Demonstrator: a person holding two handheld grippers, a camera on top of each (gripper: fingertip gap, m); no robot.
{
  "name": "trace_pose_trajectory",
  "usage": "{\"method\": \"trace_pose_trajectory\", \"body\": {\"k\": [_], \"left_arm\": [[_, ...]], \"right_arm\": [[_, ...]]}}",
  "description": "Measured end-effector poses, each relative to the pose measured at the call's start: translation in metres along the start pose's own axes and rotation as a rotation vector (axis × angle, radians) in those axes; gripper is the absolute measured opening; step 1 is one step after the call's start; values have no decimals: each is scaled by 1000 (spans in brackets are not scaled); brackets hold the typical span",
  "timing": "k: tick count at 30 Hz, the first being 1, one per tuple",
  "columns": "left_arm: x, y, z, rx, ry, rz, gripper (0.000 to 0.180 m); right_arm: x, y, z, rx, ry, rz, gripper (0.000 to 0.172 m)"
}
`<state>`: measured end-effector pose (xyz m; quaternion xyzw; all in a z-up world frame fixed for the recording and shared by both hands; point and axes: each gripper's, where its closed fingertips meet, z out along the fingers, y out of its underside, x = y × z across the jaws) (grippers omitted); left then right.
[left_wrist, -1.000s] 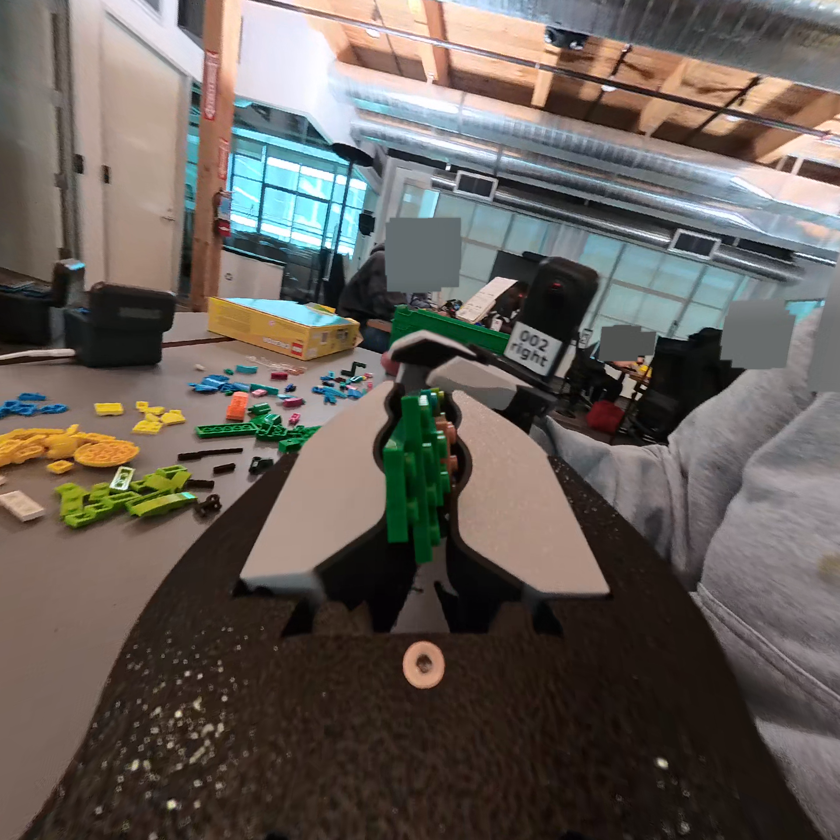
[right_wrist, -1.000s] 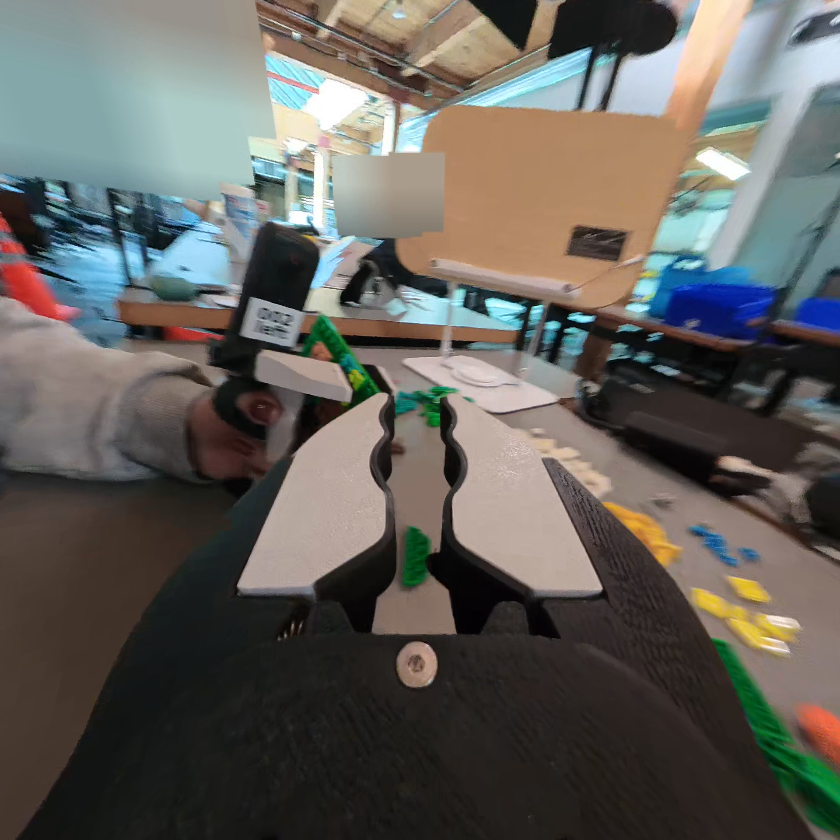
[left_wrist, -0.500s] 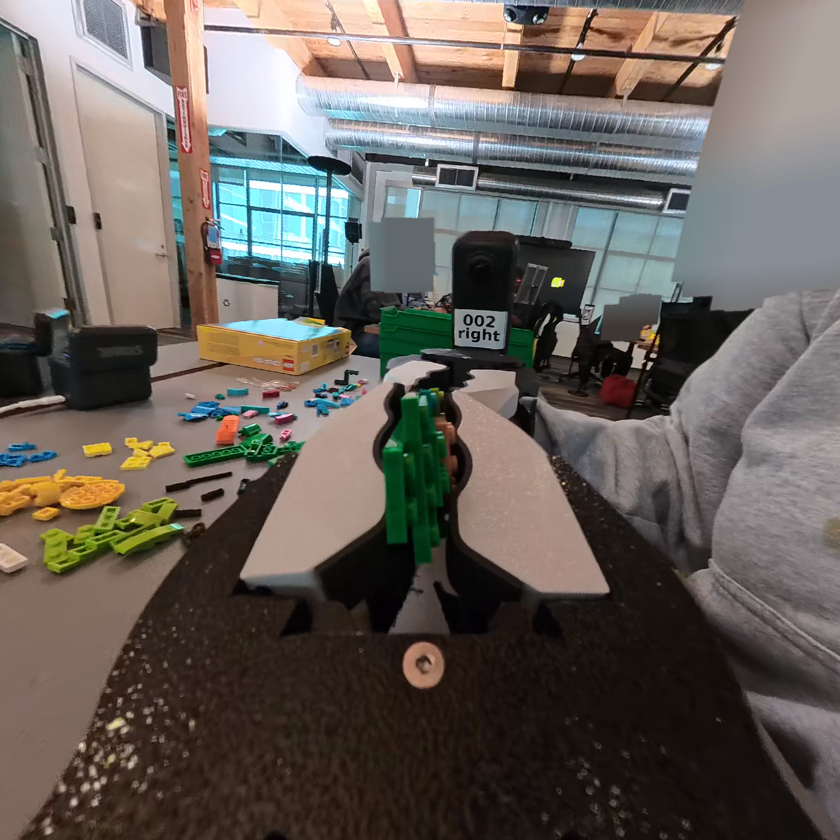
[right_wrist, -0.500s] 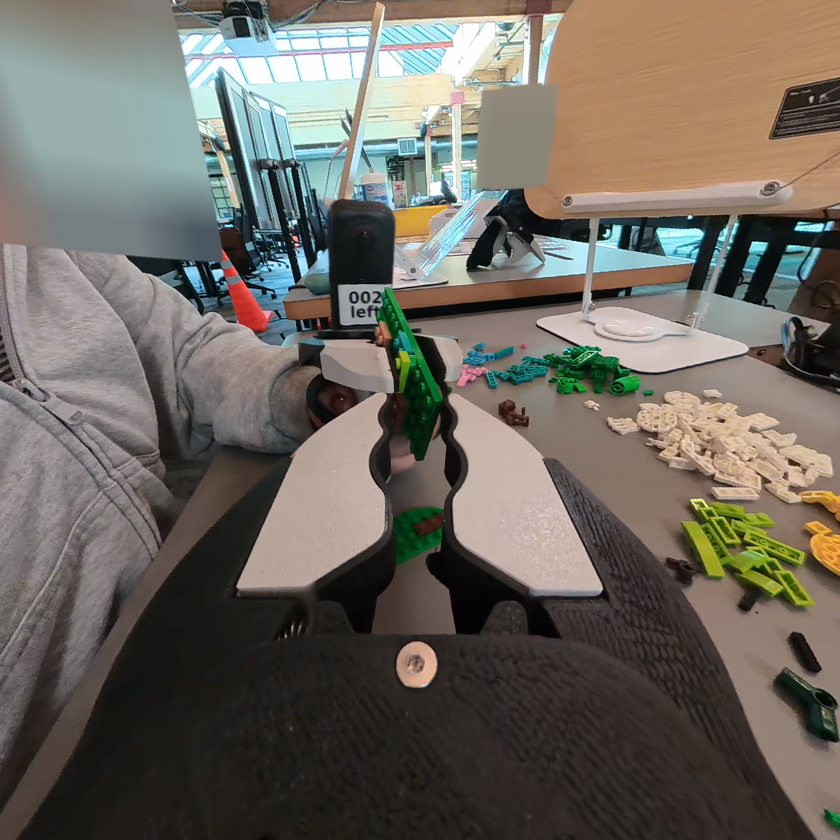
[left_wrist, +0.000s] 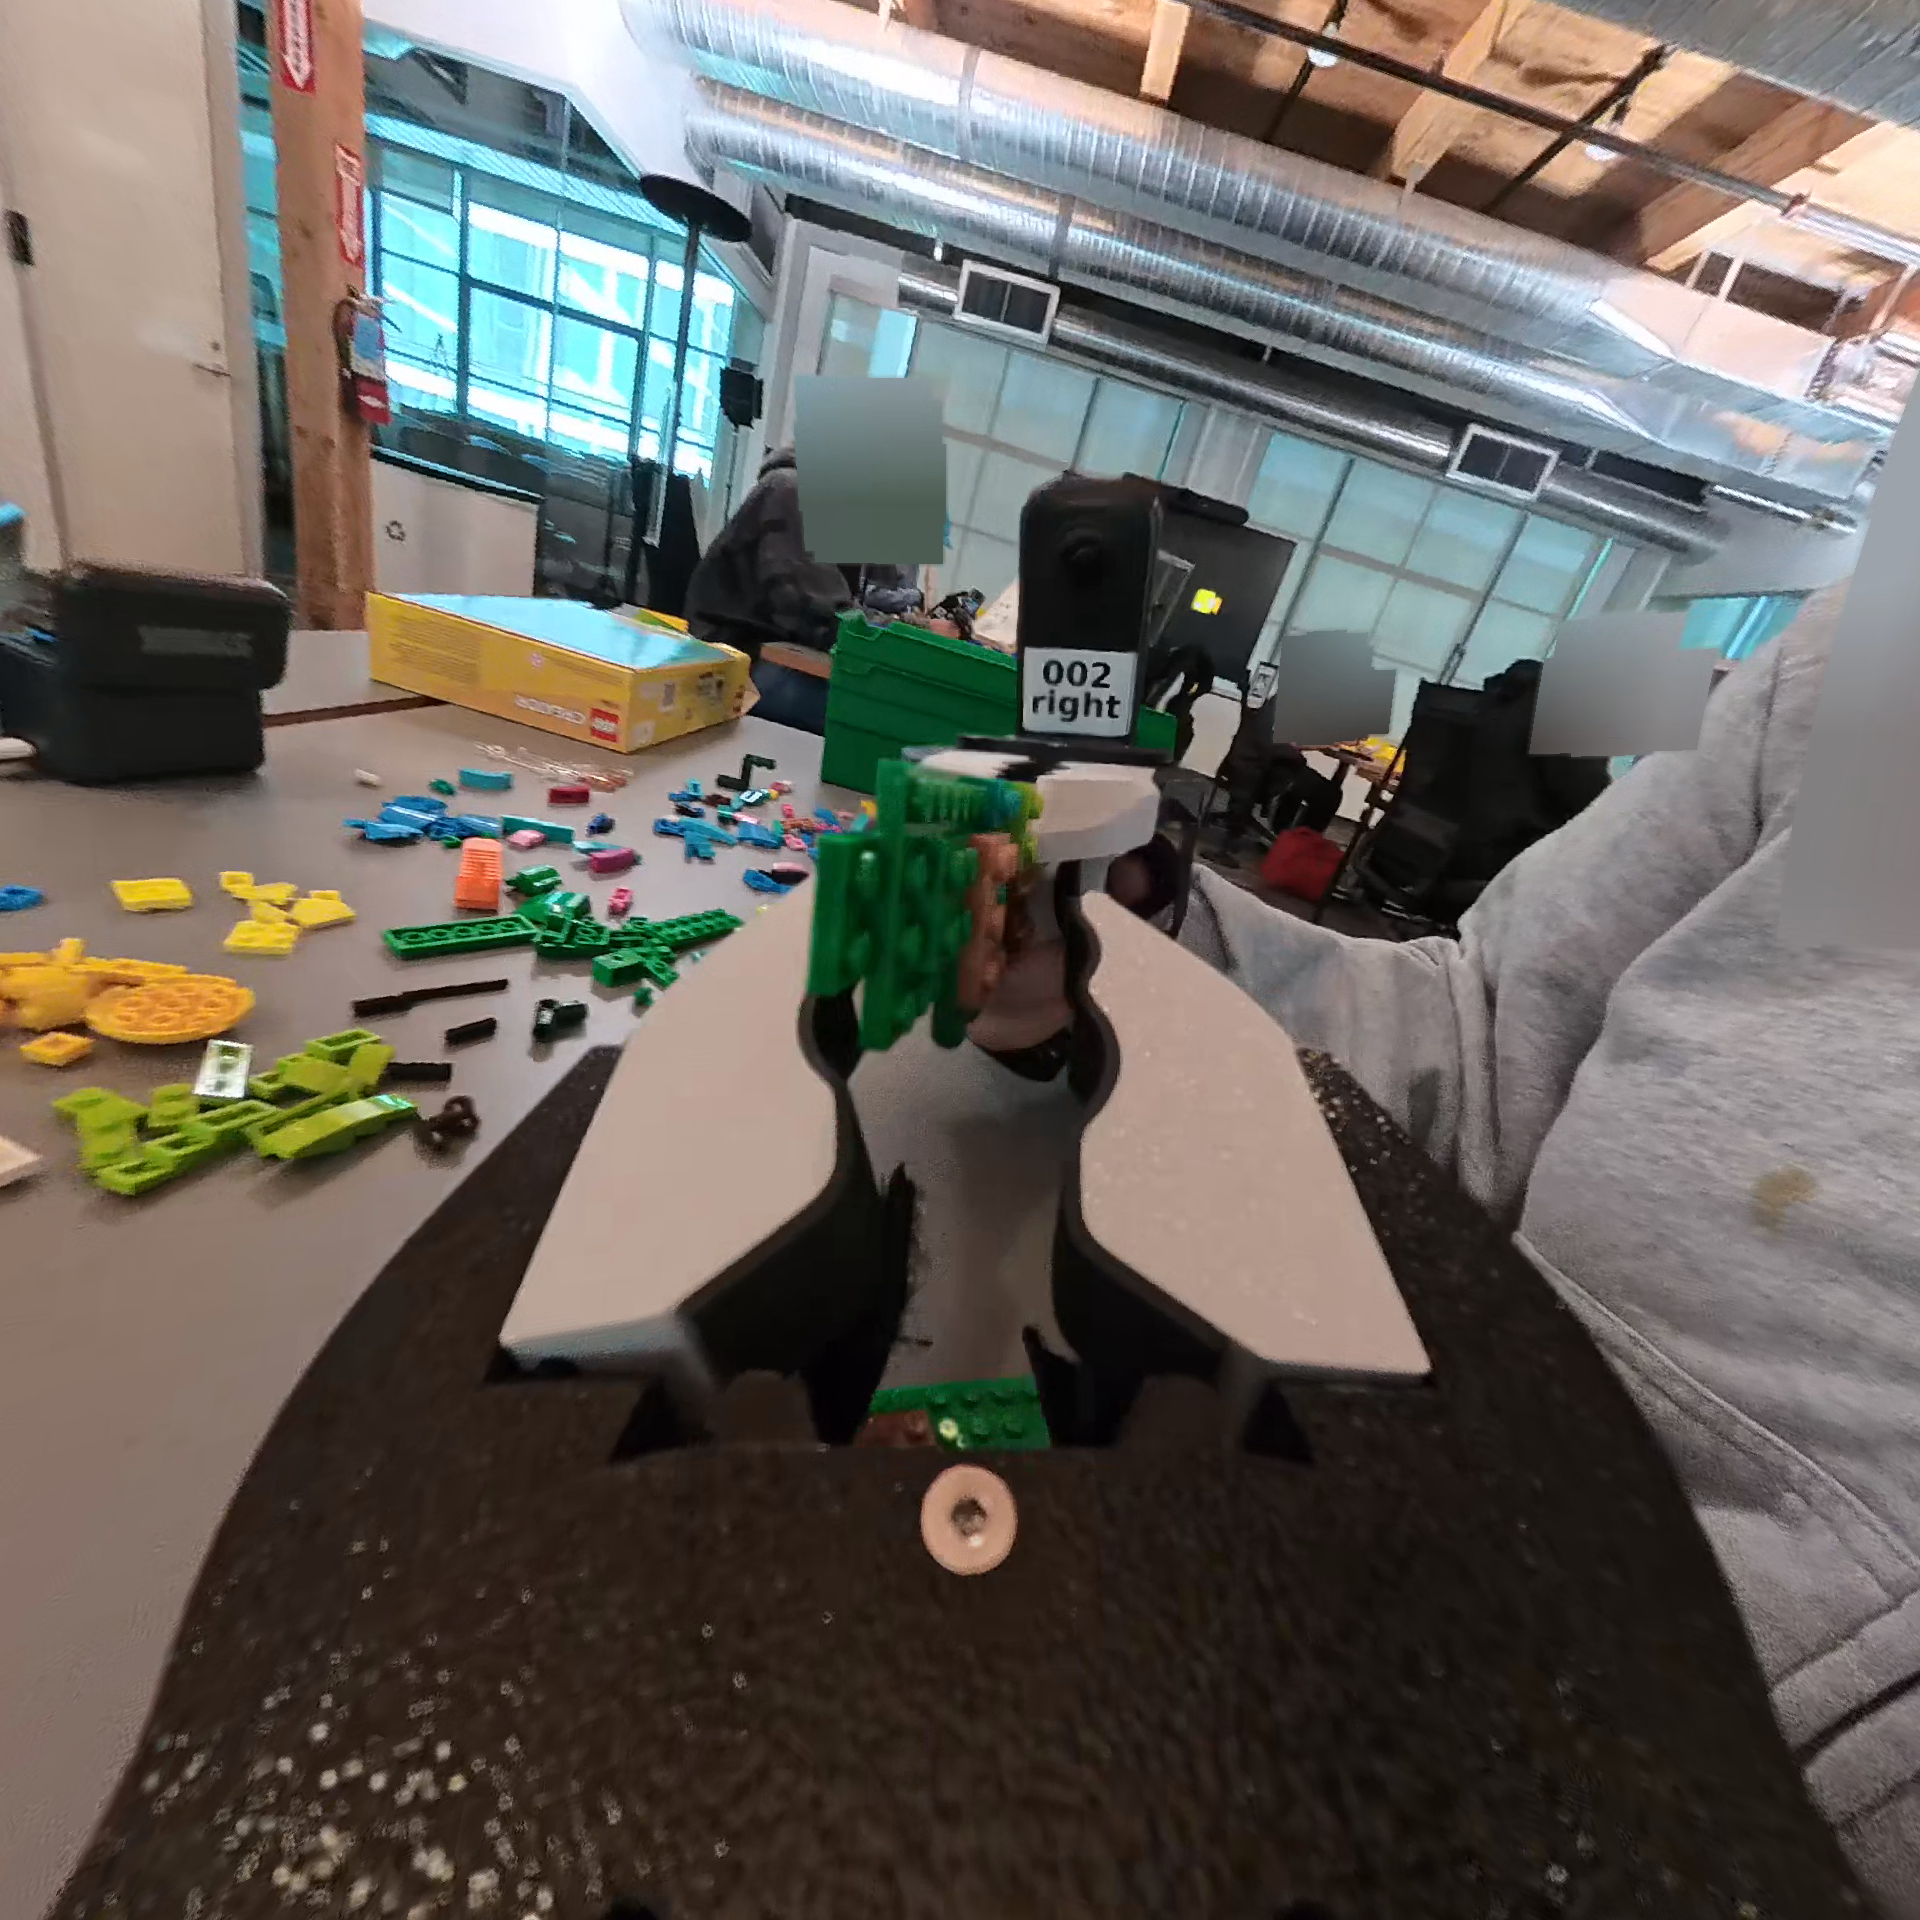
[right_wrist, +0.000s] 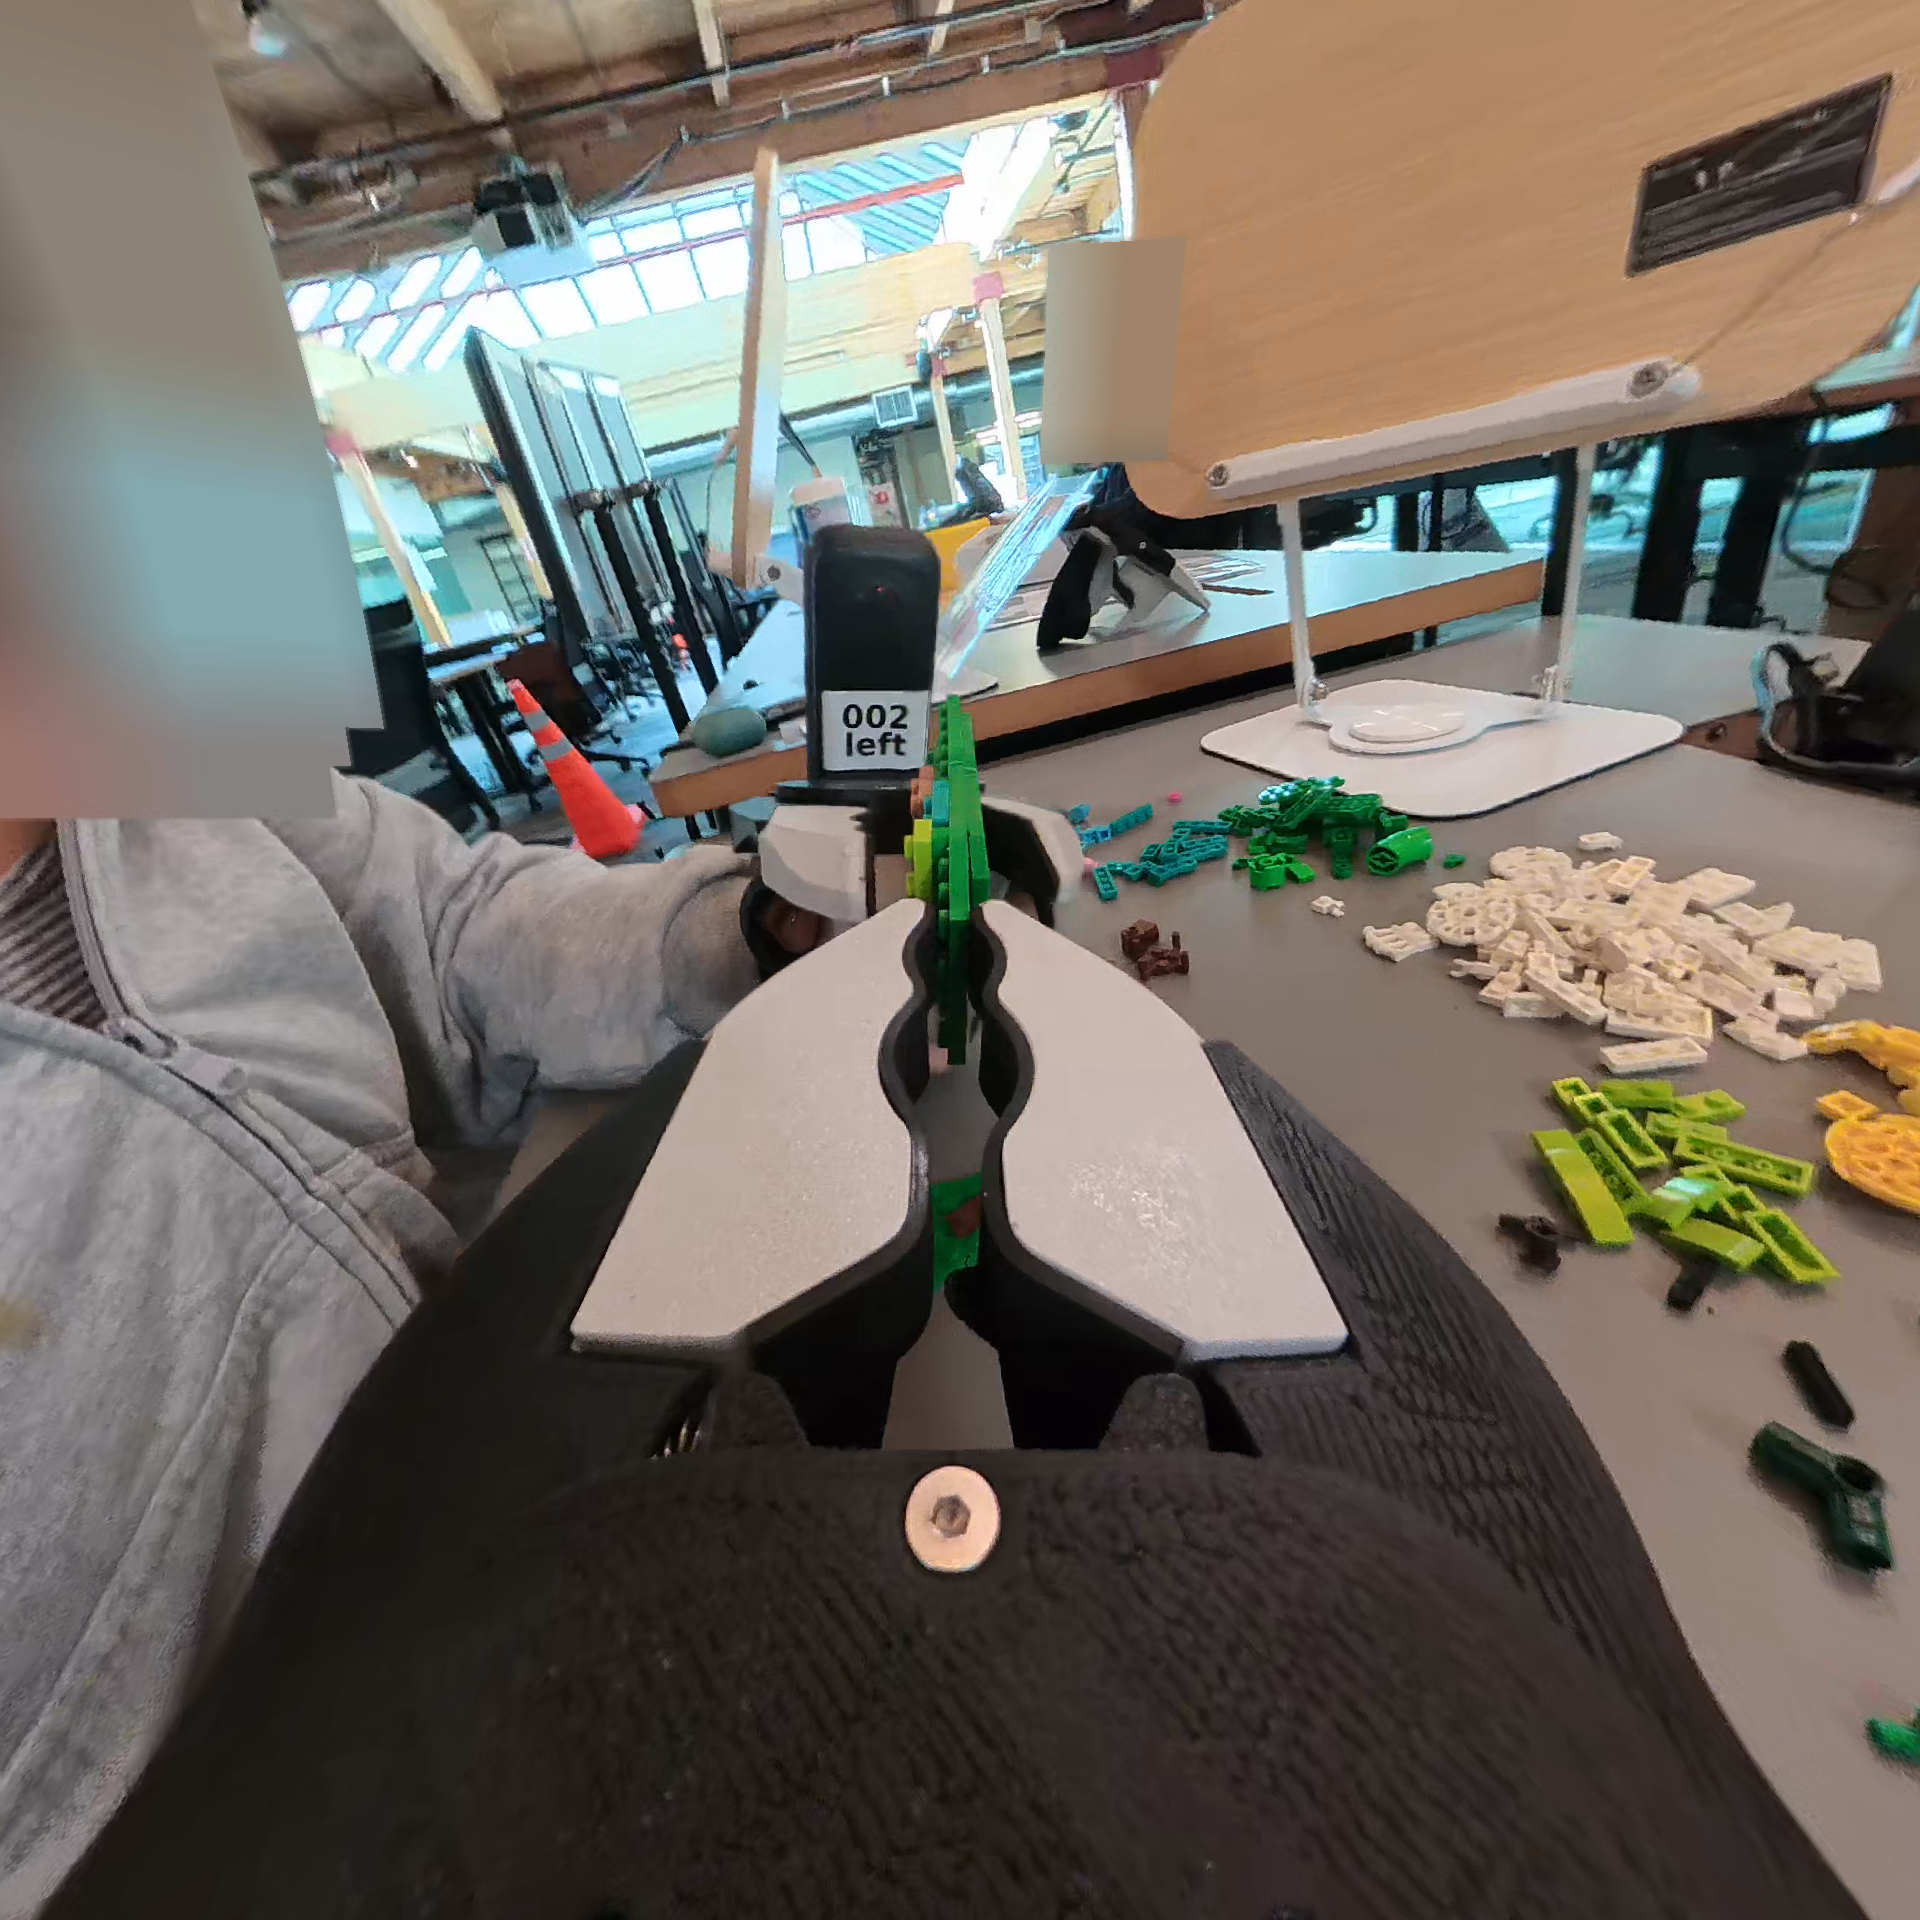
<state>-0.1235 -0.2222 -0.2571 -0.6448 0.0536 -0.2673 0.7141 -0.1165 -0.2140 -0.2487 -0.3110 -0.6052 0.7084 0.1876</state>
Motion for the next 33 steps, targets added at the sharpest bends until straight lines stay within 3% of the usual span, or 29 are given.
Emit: {"method": "trace_pose_trajectory", "body": {"k": [2,4,8,10,13,16,19,25,28,30,33], "left_arm": [[-3,-5,-4,18,2,-16,36],[-1,-6,-6,3,26,-38,17],[-3,-7,-6,-28,-20,7,16],[-9,-6,-6,-31,-63,-22,16],[-25,2,-8,-62,-145,-76,16],[-31,7,-8,-79,-164,-118,16],[-30,9,-7,-90,-166,-128,16],[-28,11,-6,-94,-156,-141,16],[-28,8,-7,-60,-143,-160,16],[-31,5,-7,-35,-175,-149,28],[-32,14,-6,-109,-165,-133,32]], "right_arm": [[3,-2,-3,9,-18,71,4],[3,-1,-4,6,-39,132,4],[7,-2,-4,18,-24,146,5],[15,-4,-4,33,67,44,9],[26,-7,-5,6,281,-317,28],[27,0,-2,-98,419,-666,35],[30,12,5,-211,478,-847,38],[36,20,9,-293,559,-1023,35],[34,20,11,-282,551,-992,34],[31,23,12,-280,505,-947,34],[24,30,15,-282,434,-901,34]]}}
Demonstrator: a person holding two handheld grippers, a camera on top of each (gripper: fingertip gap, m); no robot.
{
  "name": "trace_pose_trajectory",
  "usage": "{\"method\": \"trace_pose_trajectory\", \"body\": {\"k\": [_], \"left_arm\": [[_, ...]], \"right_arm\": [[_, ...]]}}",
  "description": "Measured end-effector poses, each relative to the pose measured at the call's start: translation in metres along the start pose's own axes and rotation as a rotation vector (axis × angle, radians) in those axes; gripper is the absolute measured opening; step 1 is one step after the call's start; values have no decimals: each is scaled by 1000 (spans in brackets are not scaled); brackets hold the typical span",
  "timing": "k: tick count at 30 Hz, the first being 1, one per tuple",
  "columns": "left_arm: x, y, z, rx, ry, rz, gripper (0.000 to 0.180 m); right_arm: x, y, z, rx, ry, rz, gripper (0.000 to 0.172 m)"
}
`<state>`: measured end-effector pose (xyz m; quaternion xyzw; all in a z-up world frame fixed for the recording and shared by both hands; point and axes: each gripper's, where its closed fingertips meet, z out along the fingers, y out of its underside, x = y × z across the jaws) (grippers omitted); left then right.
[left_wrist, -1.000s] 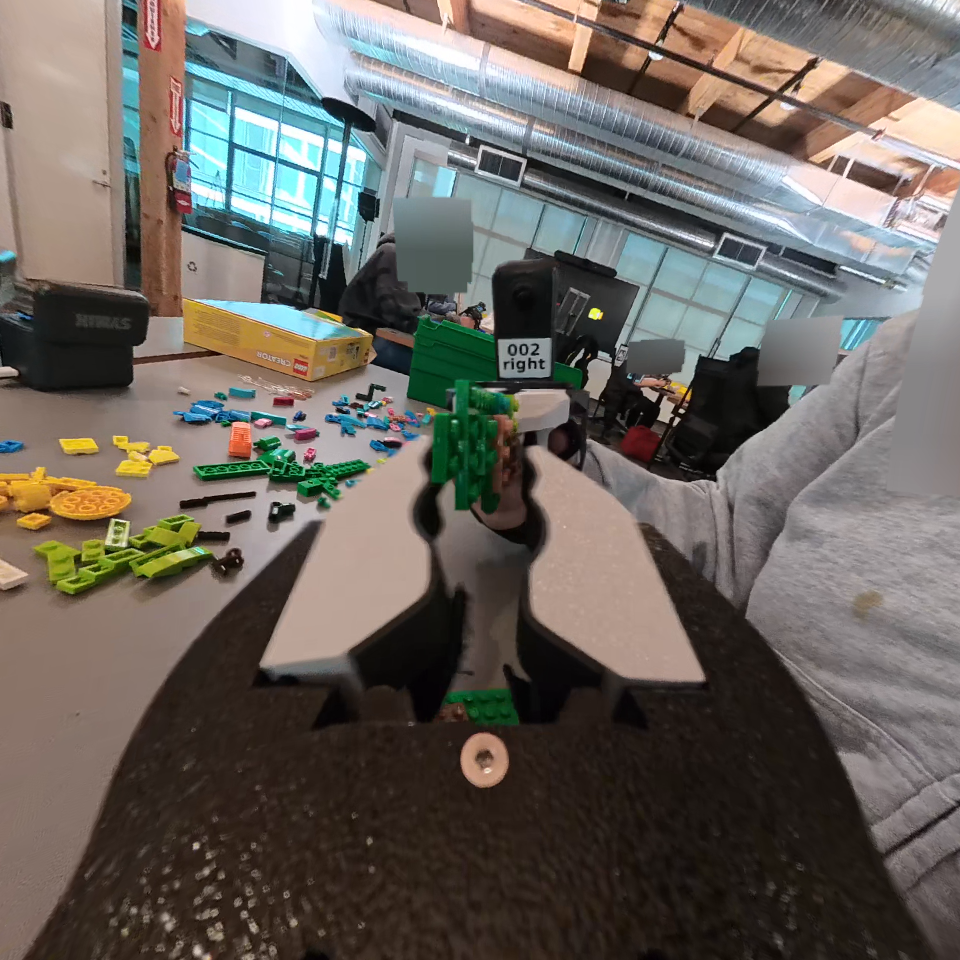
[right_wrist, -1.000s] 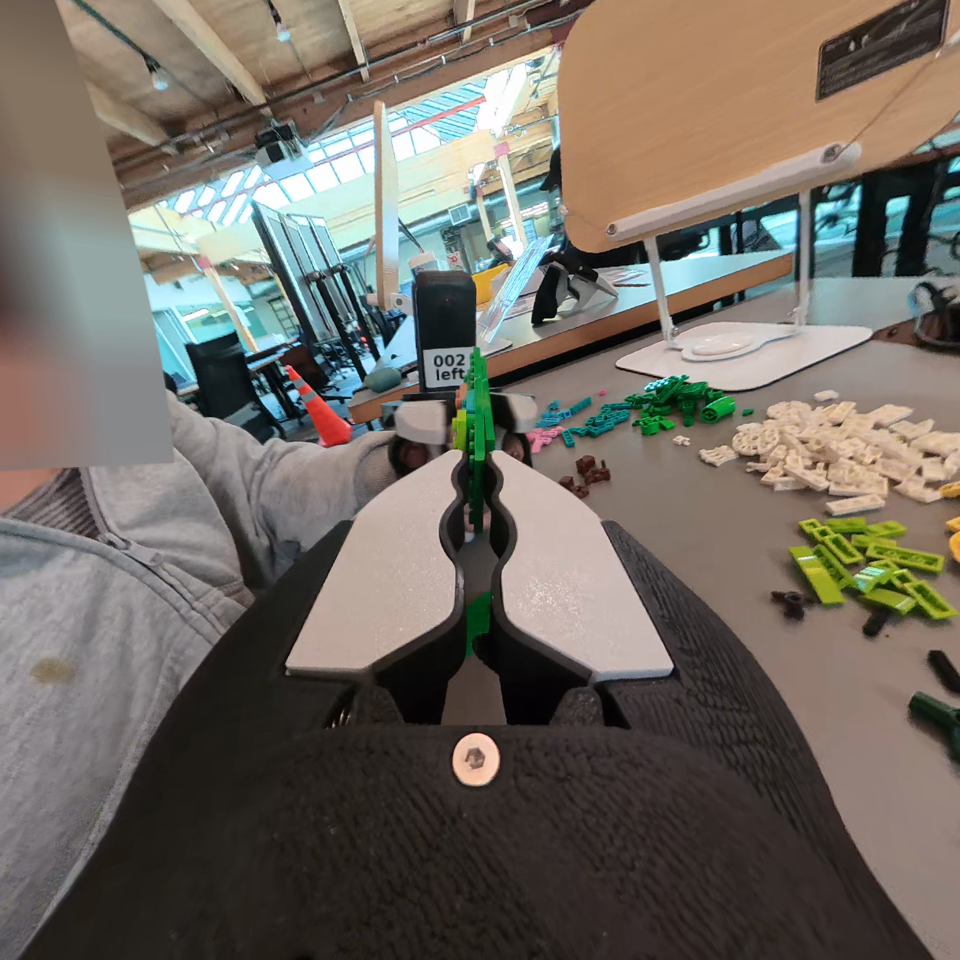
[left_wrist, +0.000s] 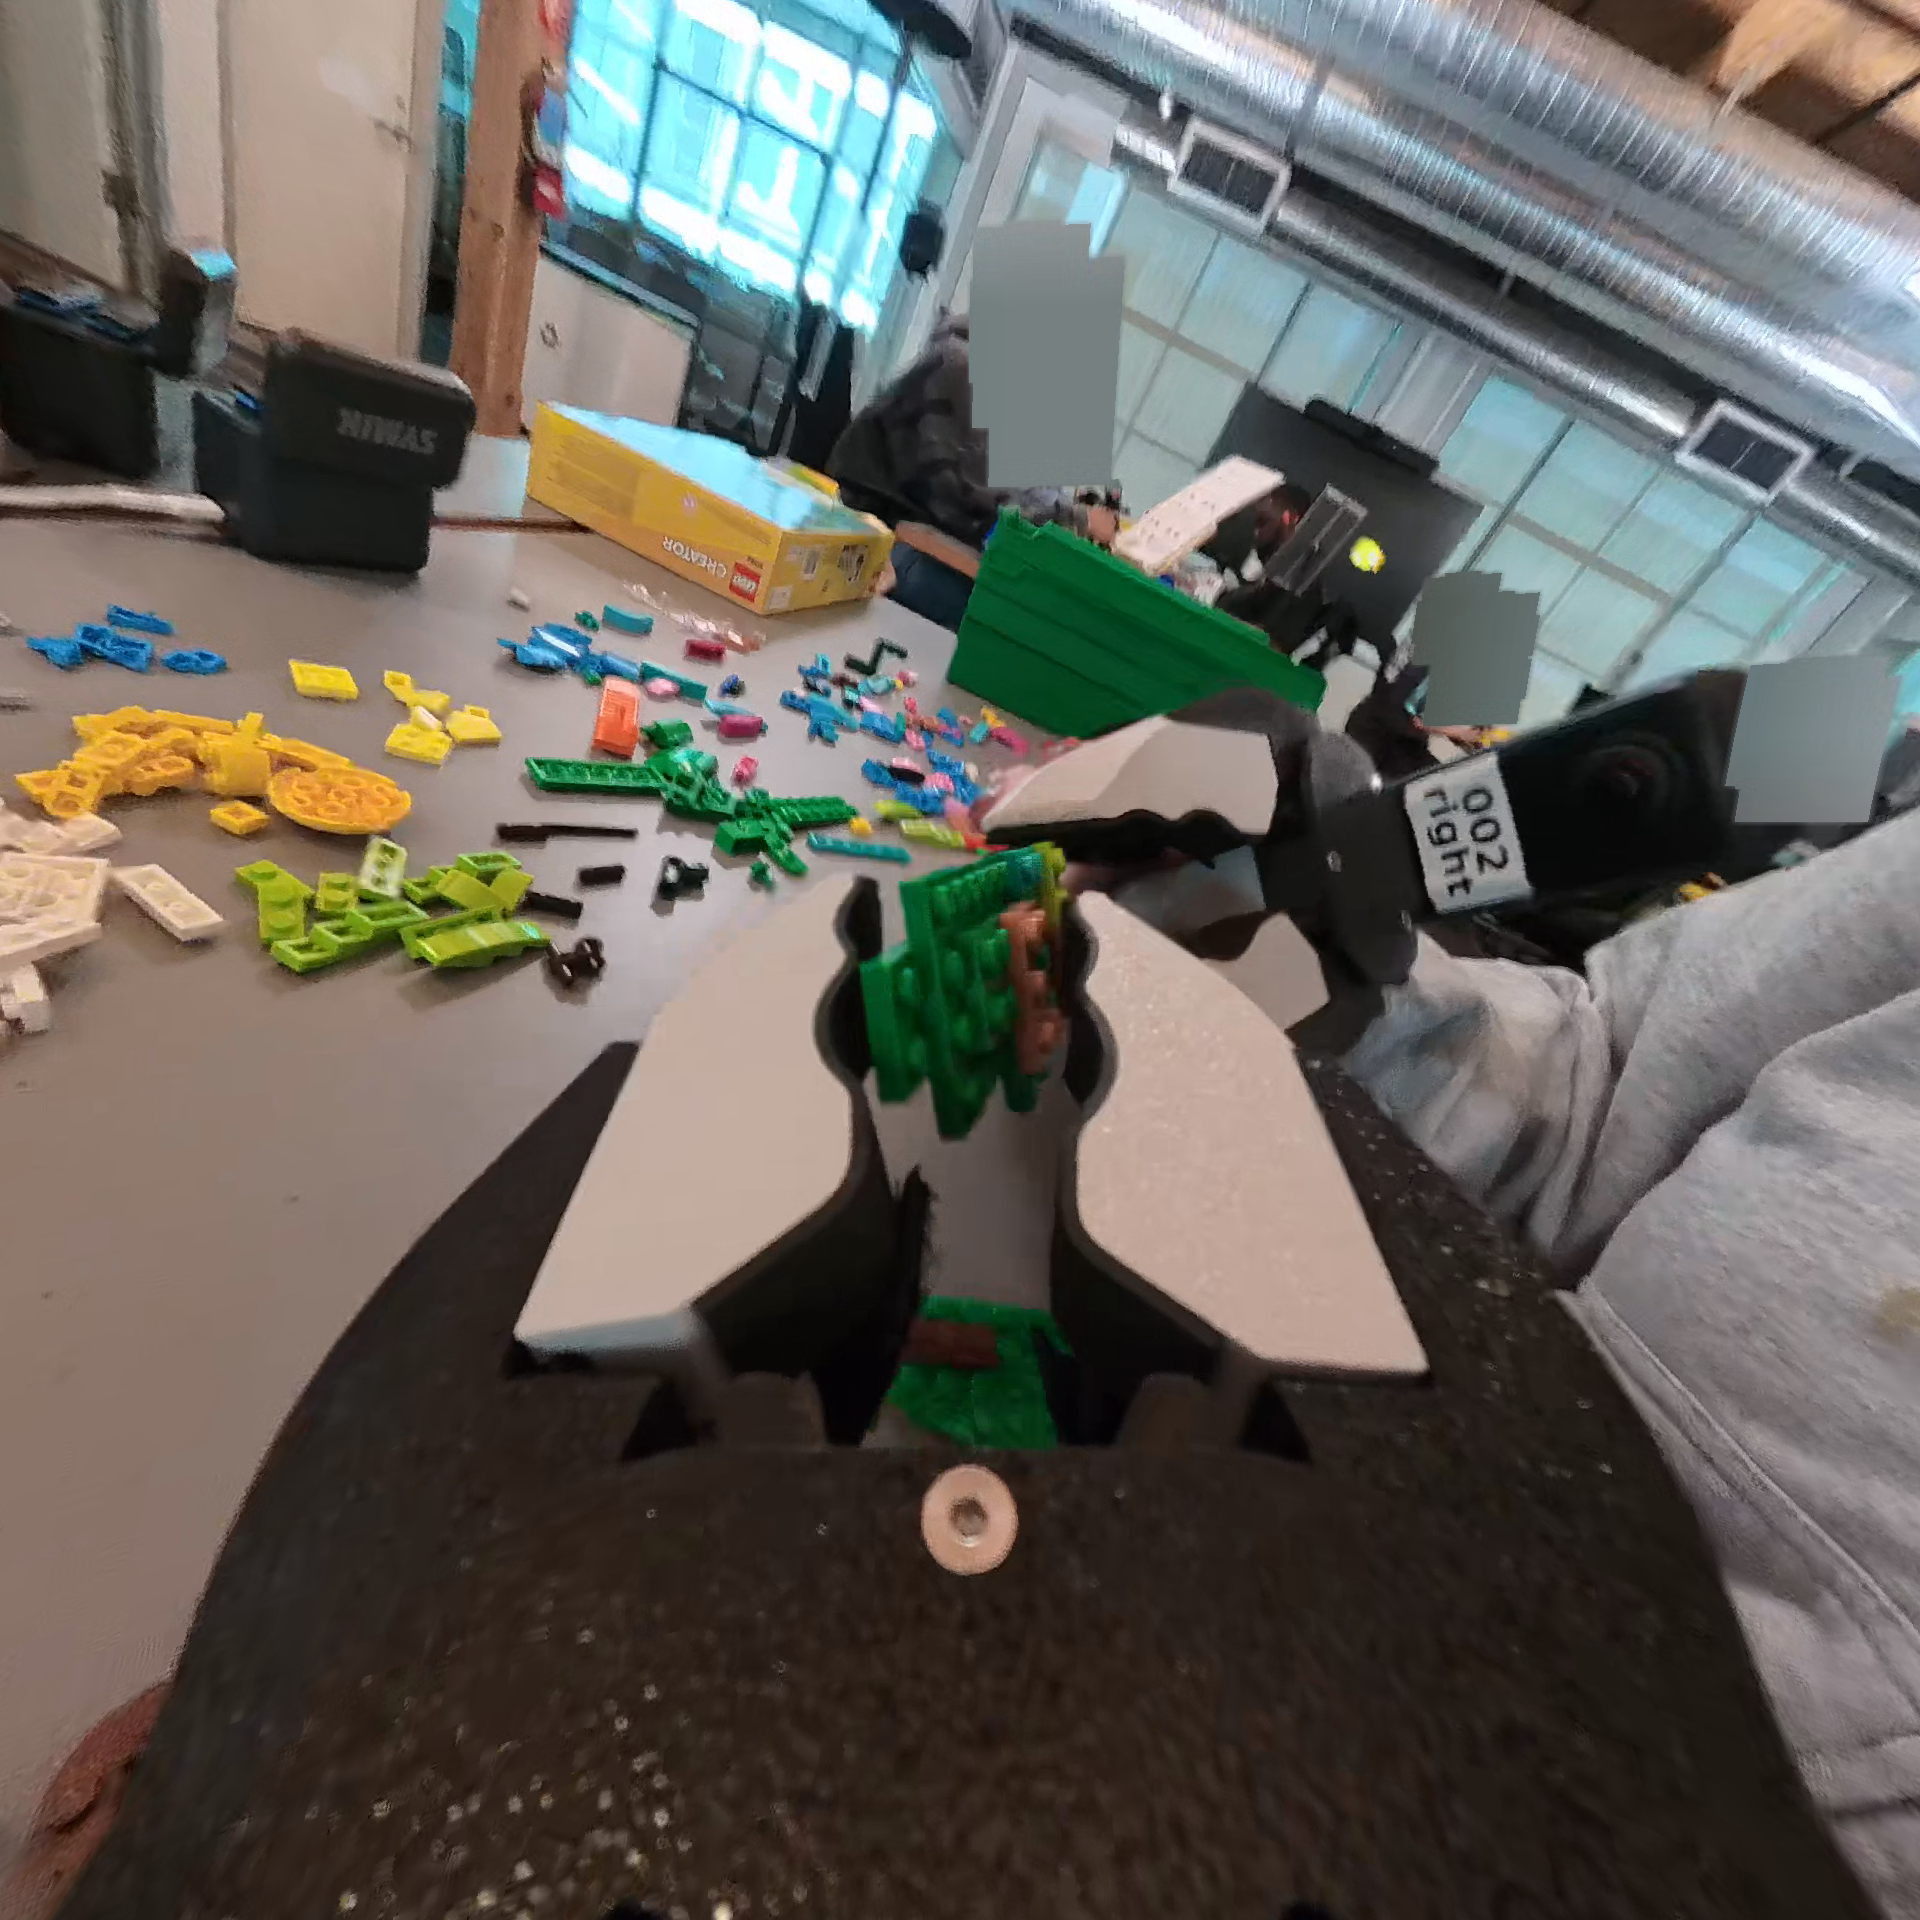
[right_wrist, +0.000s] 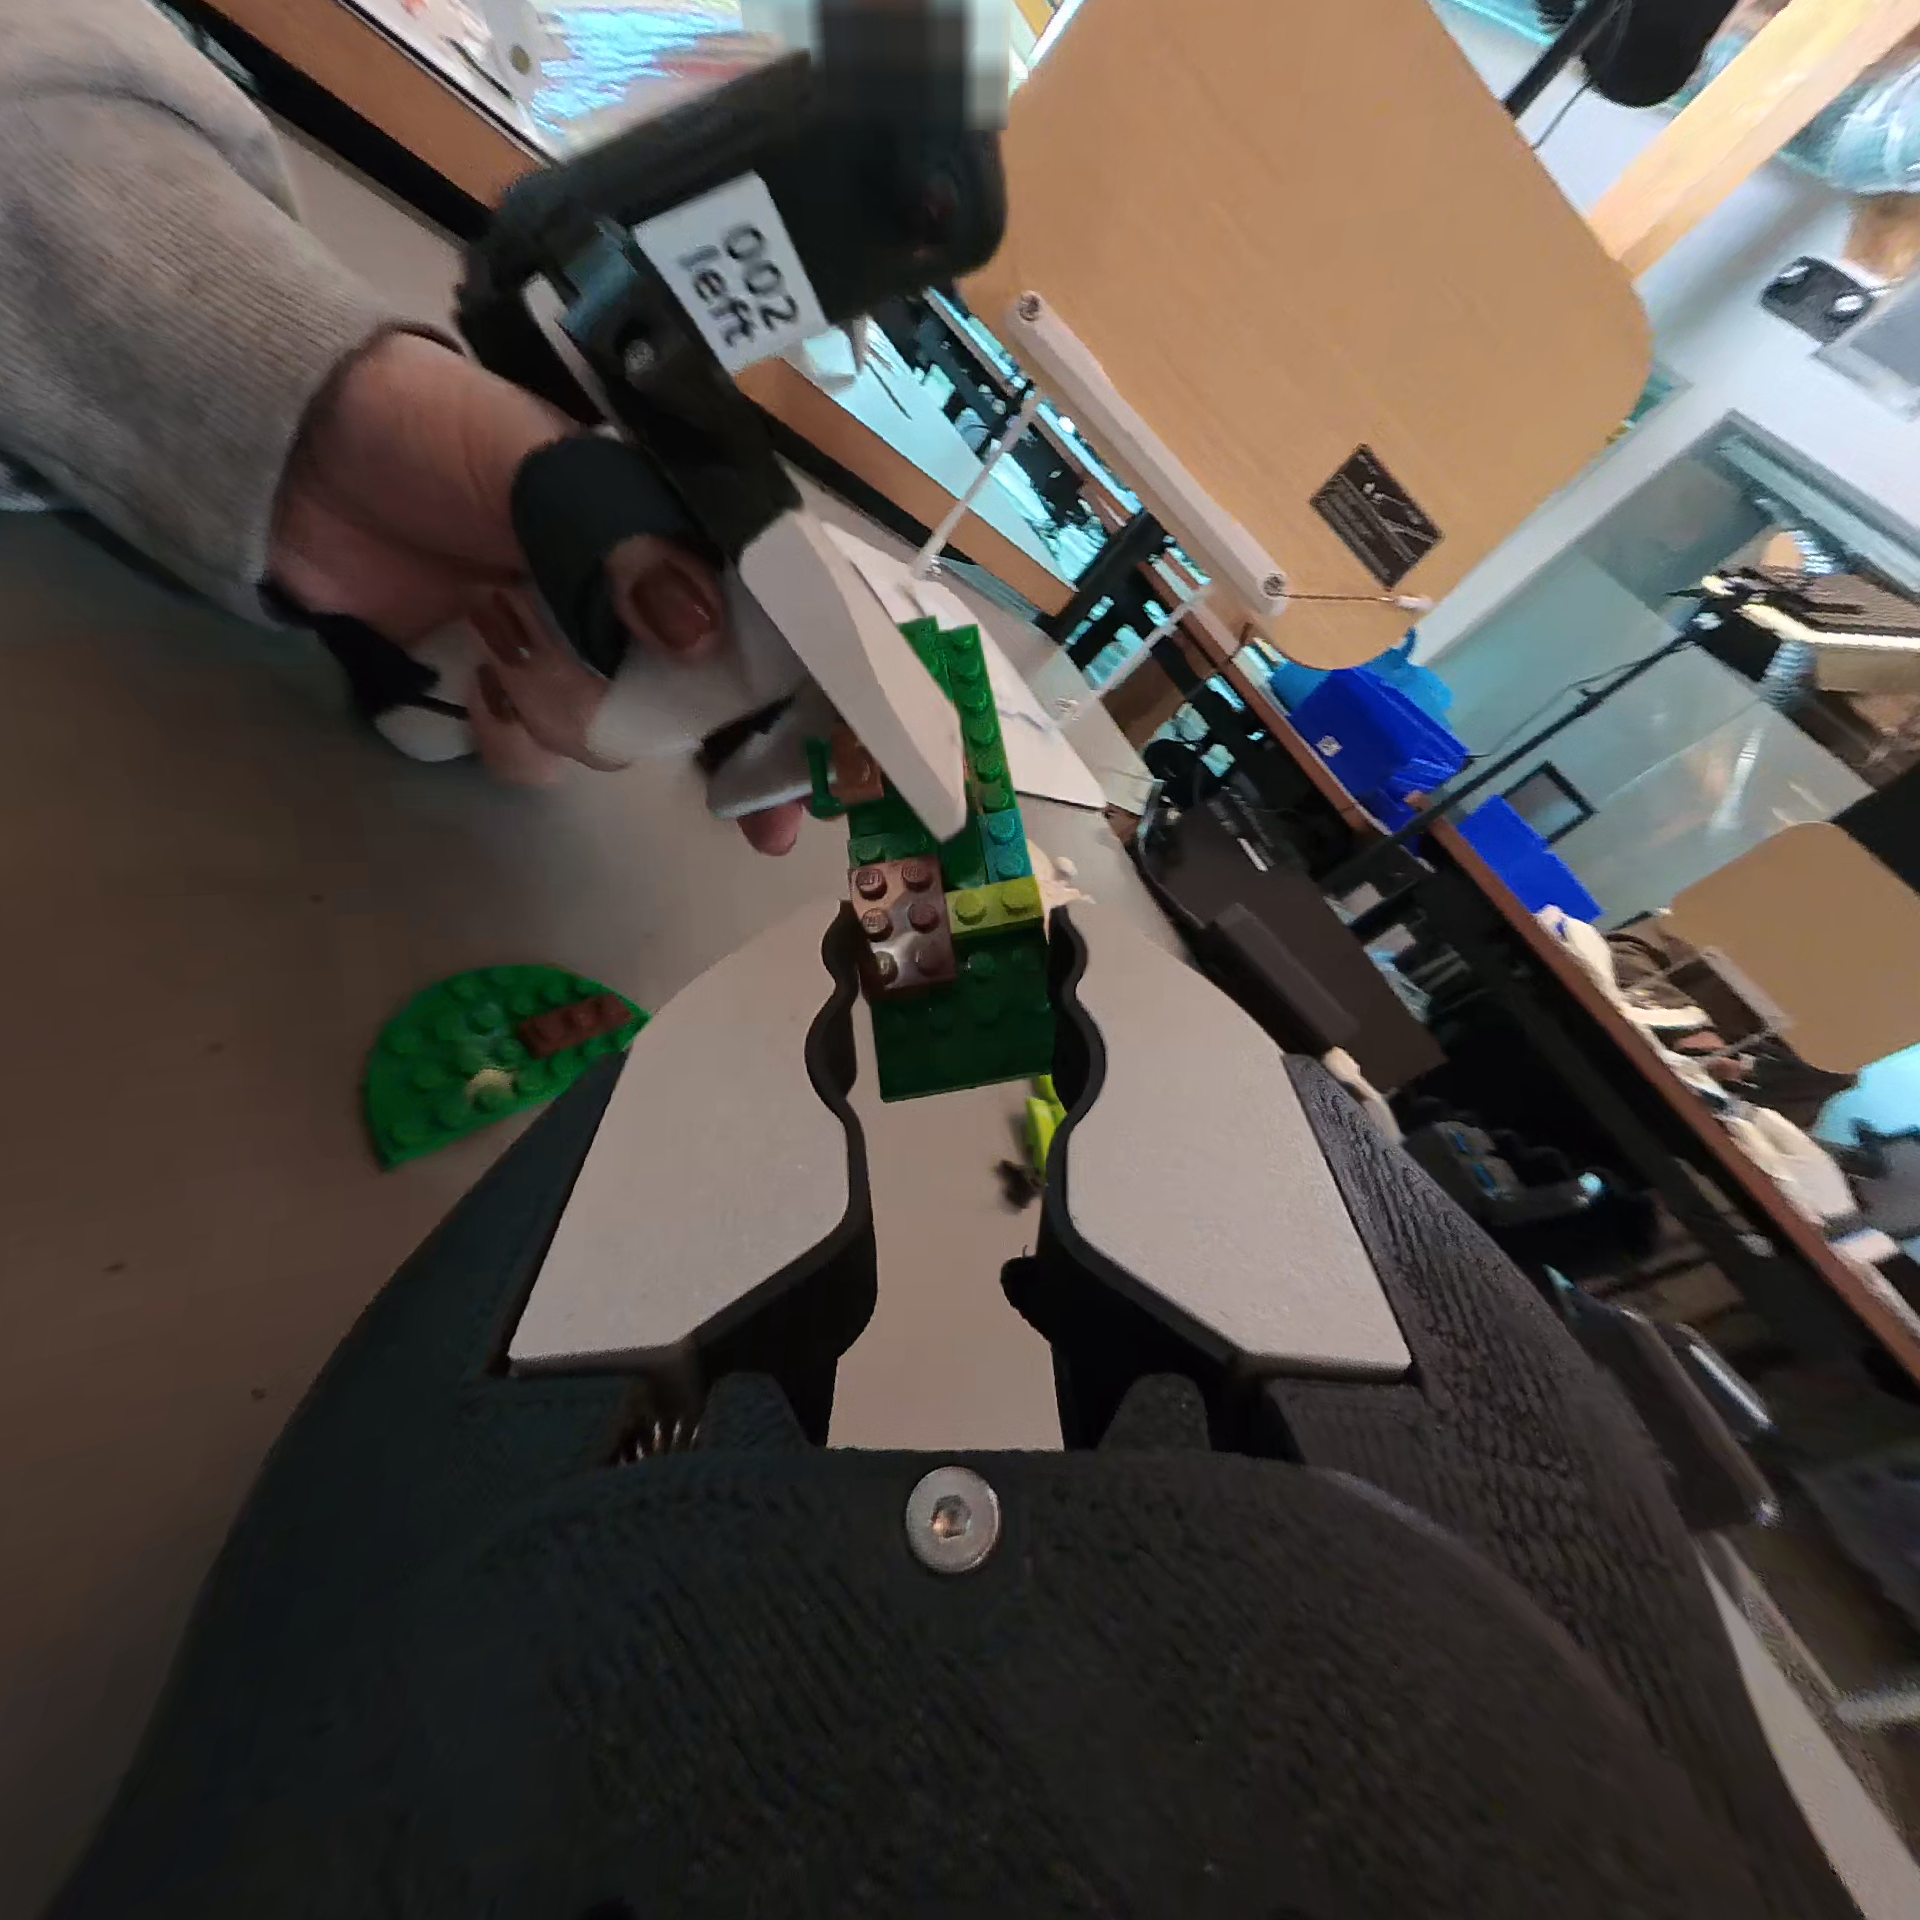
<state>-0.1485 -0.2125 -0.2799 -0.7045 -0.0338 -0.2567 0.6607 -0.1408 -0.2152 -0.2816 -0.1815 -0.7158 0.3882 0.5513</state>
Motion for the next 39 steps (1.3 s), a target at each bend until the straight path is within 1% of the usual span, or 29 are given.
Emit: {"method": "trace_pose_trajectory", "body": {"k": [1,3,5,7,10,12,17,19,20,24,28,30,31,32,33,35,39], "left_arm": [[2,4,1,-26,27,-20,27],[6,5,1,-34,81,-56,20],[6,7,2,-52,64,-58,17],[1,9,2,-72,12,-37,16],[-6,13,1,-91,-35,-50,17],[-8,13,0,-96,-40,-62,17],[-1,14,2,-107,-24,6,17],[-1,13,3,-100,-37,26,17],[-1,11,3,-88,-39,4,17],[-4,7,2,-44,-63,-68,15],[-5,5,2,-17,-69,-109,15],[-9,3,0,5,-76,-158,15],[-14,-1,-3,37,-76,-203,17],[-12,-3,-4,59,-27,-296,16],[-14,-2,-5,65,-25,-312,16],[-15,0,-5,35,-41,-267,16],[-20,2,-3,17,-129,-151,16]], "right_arm": [[-3,-1,0,7,-26,16,34],[-5,0,0,8,-50,49,34],[-6,5,1,-15,-50,44,34],[-5,8,3,-39,-6,-46,33],[-8,11,8,-93,76,-273,32],[-8,14,11,-128,107,-335,32],[-8,18,12,-144,80,-223,35],[-7,18,12,-149,86,-228,35],[-5,18,13,-159,102,-248,35],[2,19,16,-220,209,-415,35],[7,18,17,-247,298,-567,36],[8,14,18,-240,342,-637,36],[6,6,17,-203,374,-704,22],[4,3,18,-202,404,-800,20],[1,4,19,-201,413,-842,18],[1,7,20,-172,385,-753,21],[2,15,21,-174,331,-573,25]]}}
